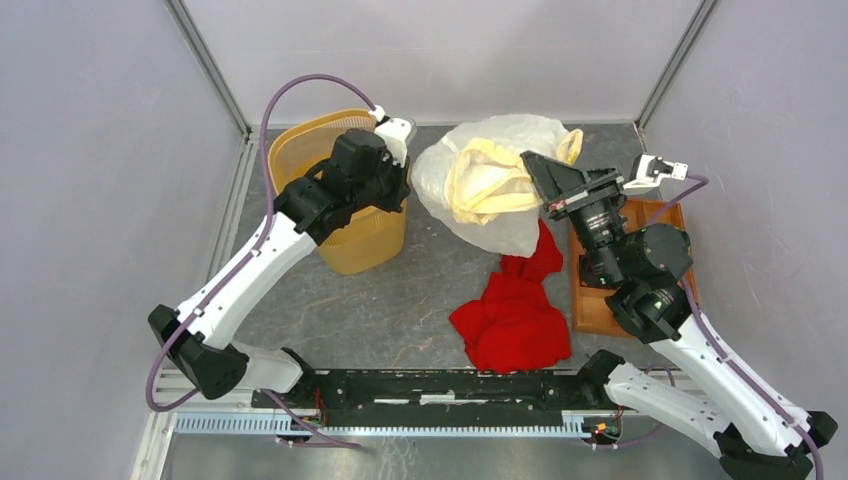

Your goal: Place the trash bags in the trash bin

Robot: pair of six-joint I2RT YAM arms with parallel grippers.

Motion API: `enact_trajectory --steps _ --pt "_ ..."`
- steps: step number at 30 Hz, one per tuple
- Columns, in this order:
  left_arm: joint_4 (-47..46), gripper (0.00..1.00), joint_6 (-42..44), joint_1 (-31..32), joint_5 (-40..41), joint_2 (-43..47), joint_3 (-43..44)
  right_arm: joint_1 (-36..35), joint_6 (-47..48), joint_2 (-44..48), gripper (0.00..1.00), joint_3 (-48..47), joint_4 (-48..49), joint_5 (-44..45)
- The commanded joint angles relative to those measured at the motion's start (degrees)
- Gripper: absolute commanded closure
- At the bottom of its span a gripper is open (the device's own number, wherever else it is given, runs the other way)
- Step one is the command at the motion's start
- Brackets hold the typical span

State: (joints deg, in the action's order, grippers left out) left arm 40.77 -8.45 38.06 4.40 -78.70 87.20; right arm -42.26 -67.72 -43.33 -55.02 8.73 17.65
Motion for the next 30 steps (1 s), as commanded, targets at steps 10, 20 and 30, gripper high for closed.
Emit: enact_trajectory --steps 10,20,30 --pt "0.18 0.98 -5.66 1.4 -11.57 12.05 -9.91 -0.01 -18.83 -9.38 1.0 -15.75 17.01 -7.17" --pt "0.38 0.37 -5.03 1.46 -12.23 18.73 -10.53 -0.34 -27.59 -16.5 1.0 -25.28 17.51 -11.13" --pt "-10.16 0.08 -6.02 1.41 -2.05 35.76 -12.38 -5.37 -30.64 -26.11 1.0 -31.81 18.86 -16.33"
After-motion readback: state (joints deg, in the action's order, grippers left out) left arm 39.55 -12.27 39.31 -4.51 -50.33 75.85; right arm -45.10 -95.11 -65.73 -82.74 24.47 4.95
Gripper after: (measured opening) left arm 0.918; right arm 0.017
